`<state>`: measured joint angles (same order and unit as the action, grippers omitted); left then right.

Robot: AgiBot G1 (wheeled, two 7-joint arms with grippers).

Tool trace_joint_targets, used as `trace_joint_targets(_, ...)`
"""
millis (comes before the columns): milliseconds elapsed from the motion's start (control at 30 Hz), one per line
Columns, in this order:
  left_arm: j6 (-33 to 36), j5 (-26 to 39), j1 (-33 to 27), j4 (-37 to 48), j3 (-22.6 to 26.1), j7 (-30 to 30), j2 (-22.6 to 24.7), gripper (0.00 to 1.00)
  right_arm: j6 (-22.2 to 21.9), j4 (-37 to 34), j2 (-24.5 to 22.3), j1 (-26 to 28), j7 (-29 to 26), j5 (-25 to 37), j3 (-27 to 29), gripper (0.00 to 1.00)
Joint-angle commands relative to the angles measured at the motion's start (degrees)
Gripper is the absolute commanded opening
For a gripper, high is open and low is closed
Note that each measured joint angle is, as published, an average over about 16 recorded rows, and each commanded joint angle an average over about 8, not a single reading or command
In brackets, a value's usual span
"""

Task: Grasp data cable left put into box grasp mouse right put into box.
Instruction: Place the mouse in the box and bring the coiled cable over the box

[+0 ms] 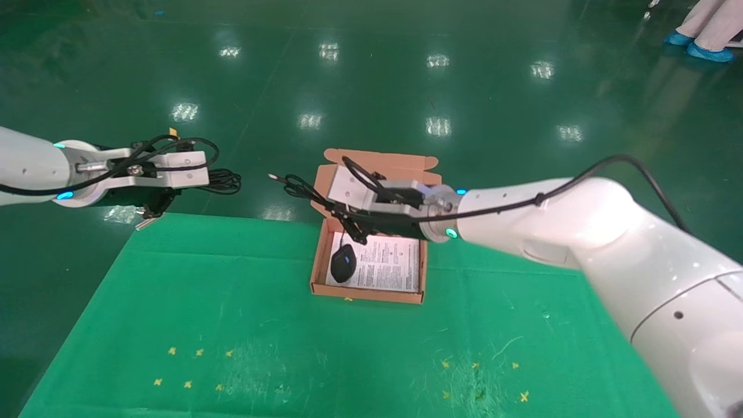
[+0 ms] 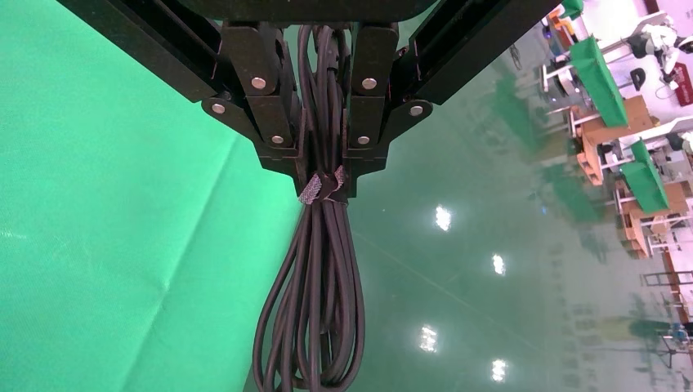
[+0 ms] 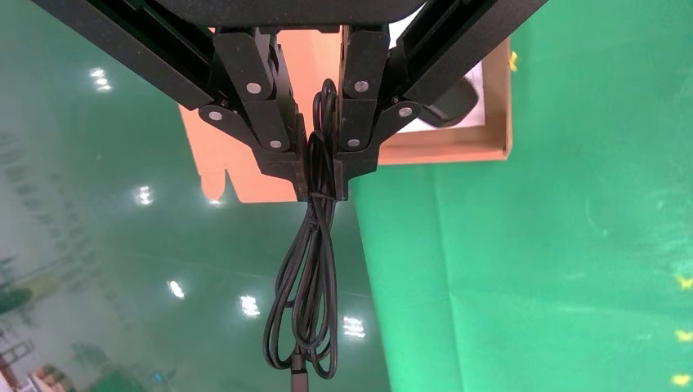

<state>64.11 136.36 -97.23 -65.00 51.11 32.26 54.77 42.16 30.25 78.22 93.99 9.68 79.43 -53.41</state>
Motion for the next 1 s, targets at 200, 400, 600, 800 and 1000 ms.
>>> trace_joint_targets(200, 0.1, 0.15, 0.09, -0.33, 0.0, 0.26, -0.07, 0.0, -3.75, -2.51, -0.19, -2.06, -3.06, -3.24, -3.59, 0.0)
trace_joint_targets(400, 0.12, 0.17, 0.1, -0.38, 0.0, 0.31, -0.09, 0.0, -5.82, -6.46, -0.34, -2.51, -4.83, -3.88, -6.07, 0.0)
trace_joint_targets(600, 0.12, 0.18, 0.11, -0.39, 0.0, 0.32, -0.09, 0.0, -5.73, -7.79, -0.34, -2.33, -5.14, -4.15, -8.16, 0.26)
trace_joint_targets(800, 0.16, 0.21, 0.12, -0.43, 0.04, 0.32, -0.1, 0.0, -4.93, -8.22, -0.32, -1.92, -5.0, -4.39, -9.58, 1.0)
trace_joint_targets(1000, 0.13, 0.05, 0.21, -0.5, 0.05, 0.24, -0.02, 0.0, -4.7, -8.03, -0.62, -1.82, -5.01, -4.46, -9.82, 1.0)
